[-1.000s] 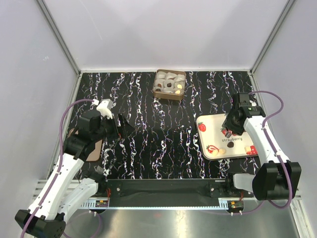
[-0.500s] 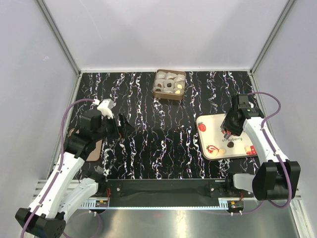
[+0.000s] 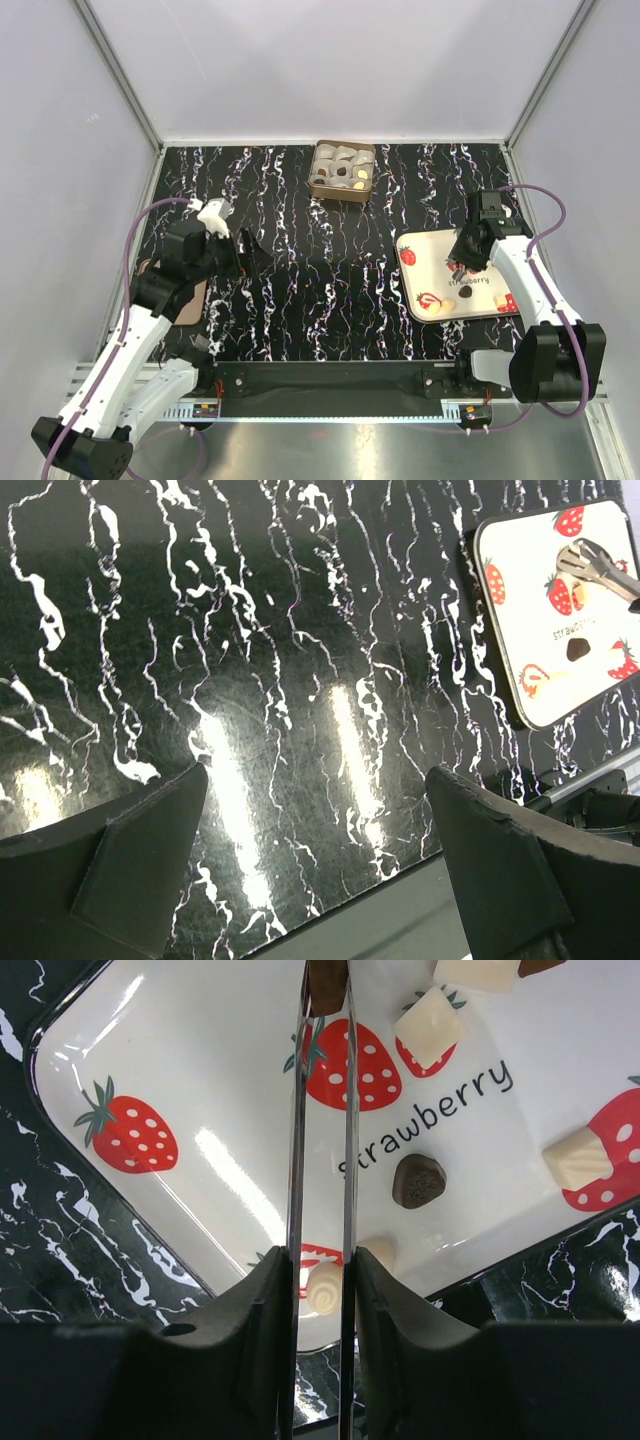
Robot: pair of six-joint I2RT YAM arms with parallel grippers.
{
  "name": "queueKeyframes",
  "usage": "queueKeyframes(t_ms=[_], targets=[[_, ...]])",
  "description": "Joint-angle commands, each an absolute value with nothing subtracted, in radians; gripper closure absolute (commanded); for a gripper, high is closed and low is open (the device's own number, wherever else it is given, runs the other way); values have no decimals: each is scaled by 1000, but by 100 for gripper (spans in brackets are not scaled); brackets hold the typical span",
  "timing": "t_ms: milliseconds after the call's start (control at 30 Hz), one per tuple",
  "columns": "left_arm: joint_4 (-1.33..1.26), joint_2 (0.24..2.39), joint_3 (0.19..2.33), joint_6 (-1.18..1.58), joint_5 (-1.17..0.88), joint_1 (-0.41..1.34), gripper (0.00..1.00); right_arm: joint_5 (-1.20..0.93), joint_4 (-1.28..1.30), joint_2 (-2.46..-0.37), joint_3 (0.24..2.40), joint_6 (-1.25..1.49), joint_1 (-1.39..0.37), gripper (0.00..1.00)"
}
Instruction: Pack the chocolate
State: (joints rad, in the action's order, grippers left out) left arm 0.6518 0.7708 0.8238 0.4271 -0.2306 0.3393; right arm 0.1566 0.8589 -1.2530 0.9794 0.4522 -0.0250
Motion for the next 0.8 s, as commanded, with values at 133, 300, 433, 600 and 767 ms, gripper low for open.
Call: queueKeyframes(t_ms=[133,300,433,600,767], targets=[[505,851,801,439,-328,345,1,94,856,-1212,1086,466,-21,75],[474,908,821,452,-325,371,1,35,822,-1294,1257,479,-70,78],[463,925,830,457,-322,376,1,81,831,-1477,1474,469,-179,78],[492,922,834,442,-285,376,1,114,805,-1733,1750,446,-302,77],[511,899,815,431,-270,376,1,121,721,-1906,1905,430,-340,78]])
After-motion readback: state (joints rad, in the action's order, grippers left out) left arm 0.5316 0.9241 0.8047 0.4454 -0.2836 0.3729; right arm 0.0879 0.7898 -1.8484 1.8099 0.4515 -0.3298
